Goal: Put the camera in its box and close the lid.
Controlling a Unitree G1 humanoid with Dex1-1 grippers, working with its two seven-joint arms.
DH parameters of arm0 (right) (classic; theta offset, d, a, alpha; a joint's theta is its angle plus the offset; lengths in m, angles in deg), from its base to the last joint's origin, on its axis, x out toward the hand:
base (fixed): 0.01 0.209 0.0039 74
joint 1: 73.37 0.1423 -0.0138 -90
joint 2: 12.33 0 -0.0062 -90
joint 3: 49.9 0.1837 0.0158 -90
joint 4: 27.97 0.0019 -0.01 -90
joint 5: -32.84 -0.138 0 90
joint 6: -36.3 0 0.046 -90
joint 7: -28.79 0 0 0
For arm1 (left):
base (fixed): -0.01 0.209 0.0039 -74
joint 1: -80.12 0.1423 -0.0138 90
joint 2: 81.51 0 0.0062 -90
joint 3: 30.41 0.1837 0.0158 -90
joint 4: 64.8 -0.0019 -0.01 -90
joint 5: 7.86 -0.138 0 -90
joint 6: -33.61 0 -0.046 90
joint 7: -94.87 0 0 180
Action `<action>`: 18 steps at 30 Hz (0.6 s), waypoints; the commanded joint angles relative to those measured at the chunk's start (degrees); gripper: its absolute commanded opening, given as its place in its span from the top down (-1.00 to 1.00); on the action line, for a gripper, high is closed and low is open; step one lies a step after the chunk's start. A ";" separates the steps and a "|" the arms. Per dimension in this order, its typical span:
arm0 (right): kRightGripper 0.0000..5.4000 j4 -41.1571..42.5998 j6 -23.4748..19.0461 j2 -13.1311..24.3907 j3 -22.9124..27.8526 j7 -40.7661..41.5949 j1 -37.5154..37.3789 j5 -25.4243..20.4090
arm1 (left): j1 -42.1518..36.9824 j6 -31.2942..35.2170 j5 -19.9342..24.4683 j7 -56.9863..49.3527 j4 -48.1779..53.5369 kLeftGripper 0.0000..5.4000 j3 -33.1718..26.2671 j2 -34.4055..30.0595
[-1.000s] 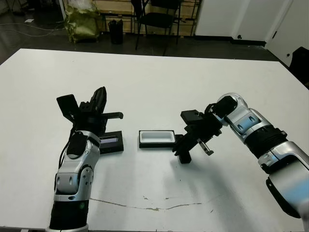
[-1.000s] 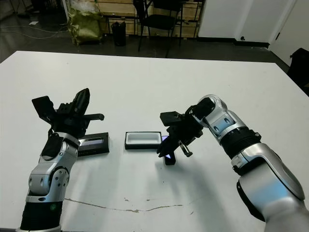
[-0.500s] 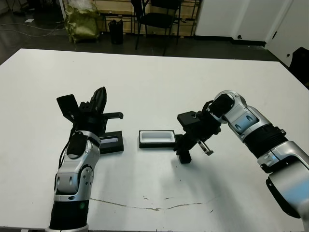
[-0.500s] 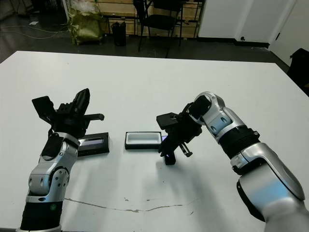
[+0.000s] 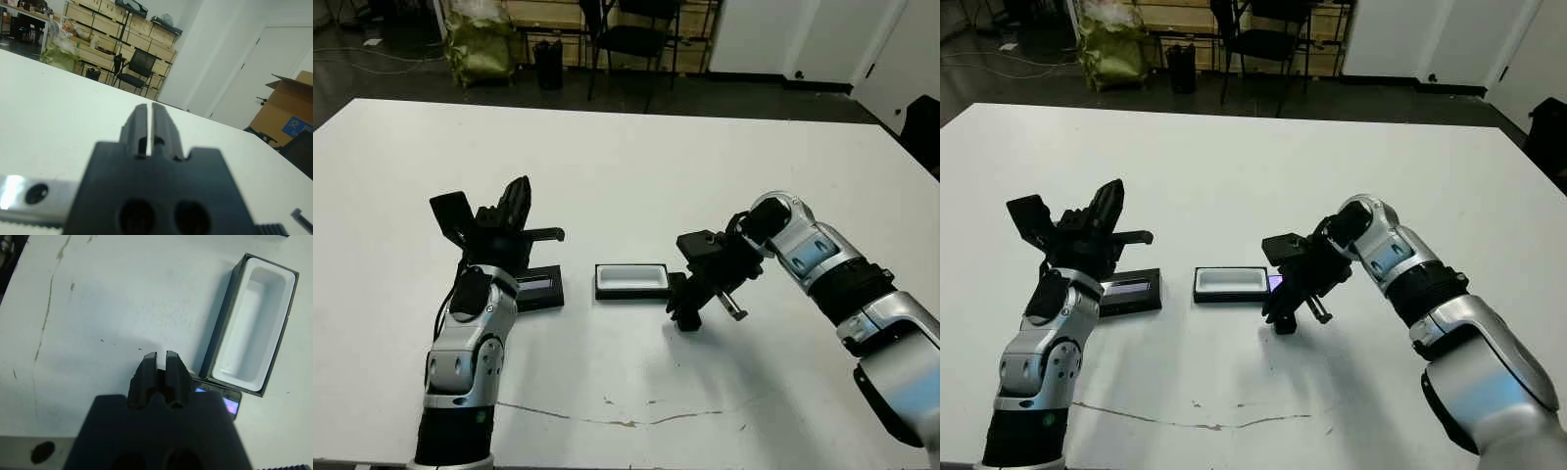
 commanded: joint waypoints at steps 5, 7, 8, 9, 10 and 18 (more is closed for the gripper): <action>0.99 -13.57 3.35 -1.94 0.64 -1.86 1.17 1.61 | 0.59 0.61 -0.68 -0.37 -0.46 1.00 0.04 0.03; 0.99 -27.59 9.39 -5.26 0.87 -6.13 5.20 5.23 | 0.57 0.70 -0.70 -0.45 -0.36 1.00 0.04 0.03; 0.99 -31.16 11.08 -6.03 0.99 -7.22 6.33 6.36 | 0.57 0.72 -0.68 -0.48 -0.33 1.00 0.02 0.03; 0.99 -32.48 11.61 -6.24 1.03 -7.58 6.85 6.90 | 0.58 0.69 -0.64 -0.47 -0.31 1.00 0.00 0.05; 0.99 -33.67 12.43 -6.43 1.29 -7.87 7.18 7.28 | 0.57 0.69 -0.62 -0.47 -0.29 1.00 -0.02 0.03; 0.99 -40.45 14.29 -7.96 3.26 -9.18 9.37 13.05 | 0.47 0.76 -0.74 -0.60 -0.26 1.00 -0.03 0.06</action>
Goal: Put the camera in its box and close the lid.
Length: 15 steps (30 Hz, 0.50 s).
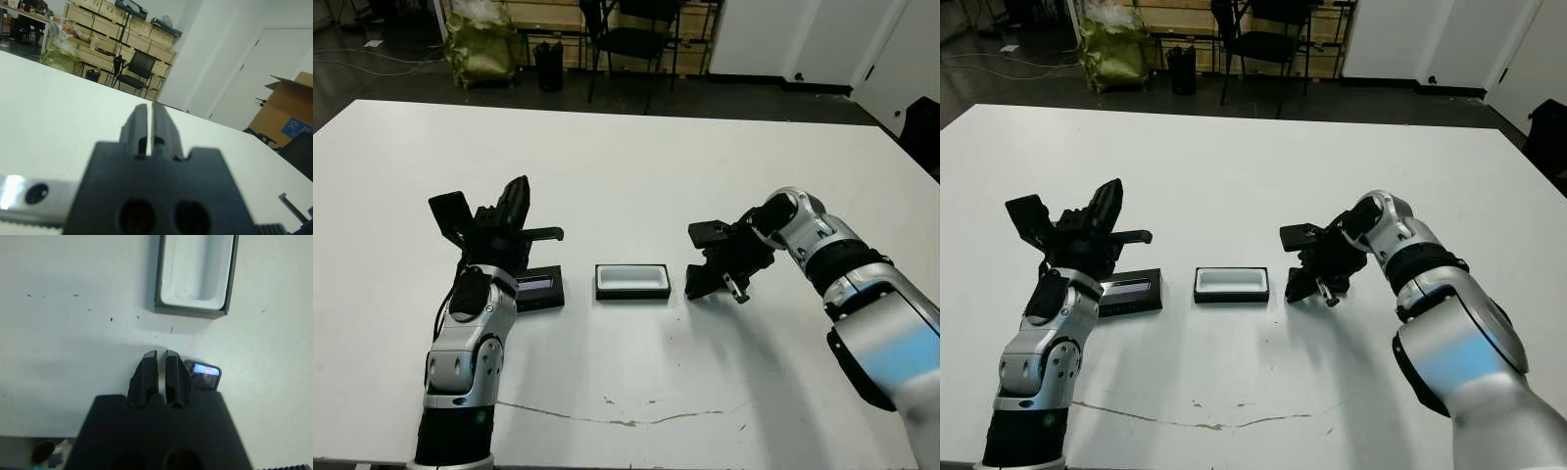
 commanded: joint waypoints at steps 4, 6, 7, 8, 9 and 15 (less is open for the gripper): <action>0.99 -2.93 1.72 -0.45 1.58 -0.41 -1.28 3.87 | 0.42 0.60 -0.82 -0.71 -0.52 1.00 0.10 0.03; 0.99 -3.06 2.09 -0.42 1.95 -0.27 -0.92 4.58 | 0.43 0.42 -0.84 -0.61 -0.62 1.00 0.10 0.00; 0.99 -3.21 1.90 -0.46 2.20 0.07 -0.79 4.82 | 0.43 0.46 -0.83 -0.60 -0.61 1.00 0.08 0.01; 0.99 -3.39 1.46 -0.55 2.37 0.34 -0.67 5.10 | 0.42 0.49 -0.80 -0.56 -0.60 1.00 0.07 0.00; 0.99 -3.68 1.09 -0.61 2.99 1.32 -0.72 4.81 | 0.42 0.49 -0.81 -0.50 -0.59 1.00 0.09 -0.05; 0.99 -3.23 -1.73 0.54 8.62 6.30 1.74 1.54 | 0.39 0.57 -0.96 -0.19 -0.76 1.00 0.01 -0.31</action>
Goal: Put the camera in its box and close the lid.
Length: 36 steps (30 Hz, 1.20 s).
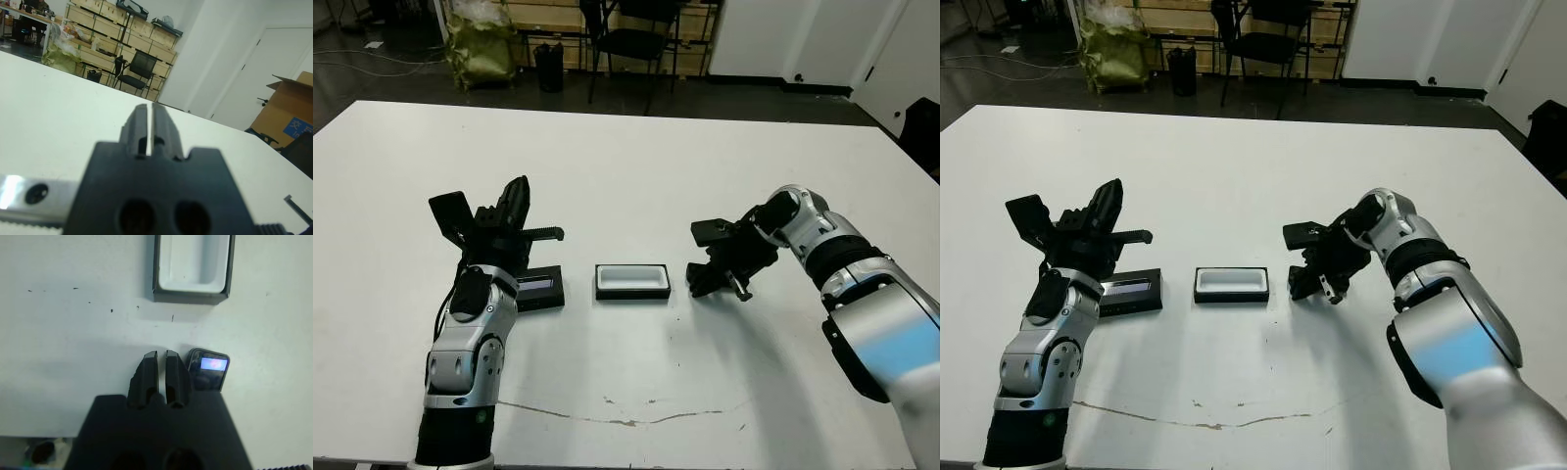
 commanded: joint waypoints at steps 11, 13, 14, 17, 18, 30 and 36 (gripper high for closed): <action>0.99 6.76 -7.33 8.02 7.75 5.78 4.22 -25.18 | 0.46 0.48 -0.29 -0.06 -0.84 1.00 -0.03 0.26; 0.99 6.93 -9.17 9.97 9.84 5.78 4.95 -26.29 | 0.50 0.64 -0.24 -0.05 -0.73 1.00 -0.07 0.23; 0.99 6.95 -9.56 10.78 11.34 5.78 4.92 -26.85 | 0.52 0.81 -0.19 -0.13 -0.65 1.00 -0.12 0.23; 0.99 6.79 -12.52 11.75 16.62 5.78 4.18 -29.28 | 0.55 0.80 -0.06 -0.13 -0.72 1.00 -0.23 0.30; 0.99 6.72 -13.44 11.75 18.61 5.73 3.85 -29.86 | 0.56 0.67 -0.15 -0.05 -0.79 1.00 -0.21 0.24; 0.99 2.04 -2.01 13.43 23.56 -19.96 -6.70 -18.67 | 0.66 1.17 0.25 0.43 -0.66 1.00 -0.69 -0.26; 0.62 0.61 -0.54 13.89 22.46 -24.06 -8.49 -13.51 | 0.49 1.19 0.05 0.30 -0.77 1.00 -0.78 -0.47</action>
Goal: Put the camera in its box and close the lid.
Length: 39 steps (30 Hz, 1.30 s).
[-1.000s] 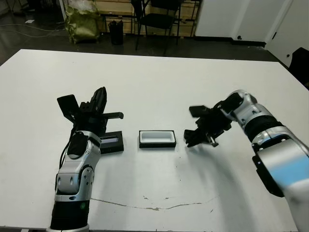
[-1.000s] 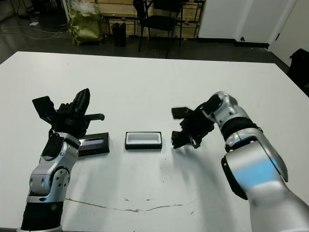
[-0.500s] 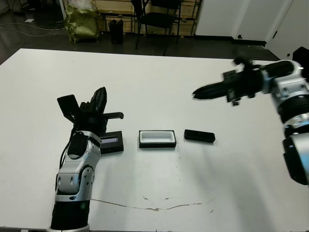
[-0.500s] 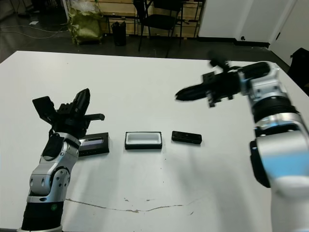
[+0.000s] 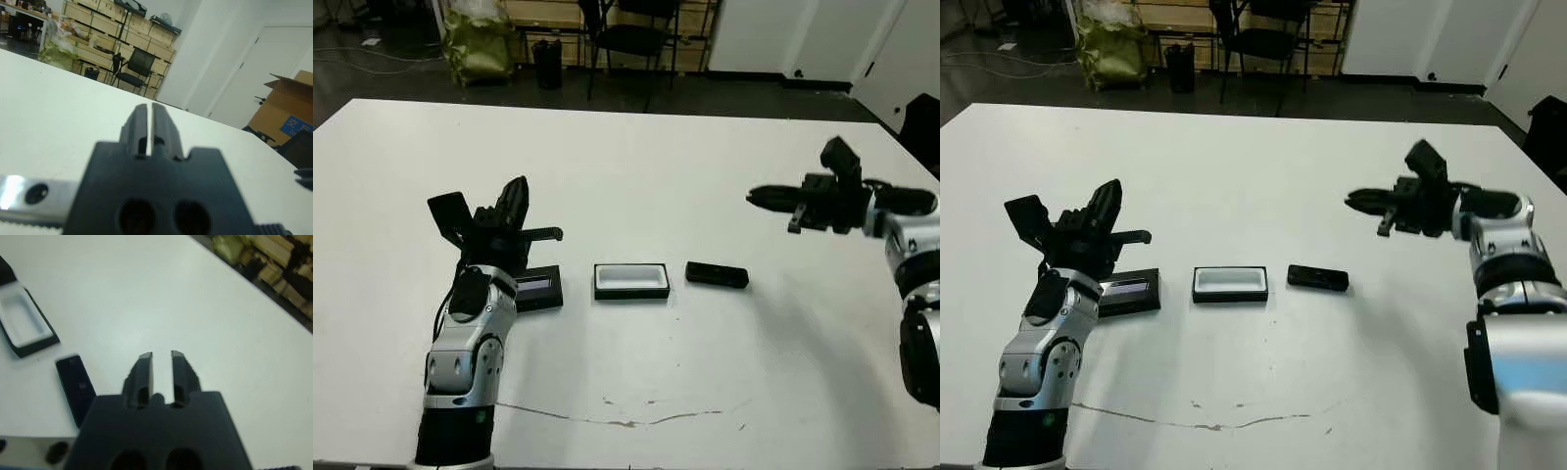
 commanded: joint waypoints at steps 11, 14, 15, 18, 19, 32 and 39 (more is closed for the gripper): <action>-0.30 -0.32 5.00 1.15 -1.20 2.77 -3.07 5.50 | 0.21 1.87 -0.56 -0.41 -0.31 1.00 -0.29 -0.80; -0.55 -0.12 1.20 1.40 -1.05 5.88 -1.60 5.41 | 0.31 1.73 -0.42 0.07 -0.38 1.00 -0.43 -1.23; -0.63 0.09 0.58 1.44 -0.43 7.82 -1.19 4.64 | 0.33 1.92 -0.16 0.11 -0.37 1.00 -0.60 -1.32; -0.87 1.06 -0.62 1.48 1.23 12.24 -0.30 2.66 | 0.47 2.15 0.47 0.64 -0.43 1.00 -1.23 -1.79; -0.96 0.92 -2.17 1.39 2.00 14.15 -0.02 1.75 | 0.52 2.29 0.62 0.81 -0.41 1.00 -1.48 -1.99; -1.00 -1.88 -3.30 -2.02 6.72 25.93 -3.16 -1.97 | -0.62 3.06 1.81 3.39 -1.43 1.00 -2.77 -3.87; -1.00 -2.73 -3.06 -2.46 3.22 22.43 -4.15 3.44 | -0.73 2.83 1.66 3.43 -1.79 1.00 -2.46 -3.54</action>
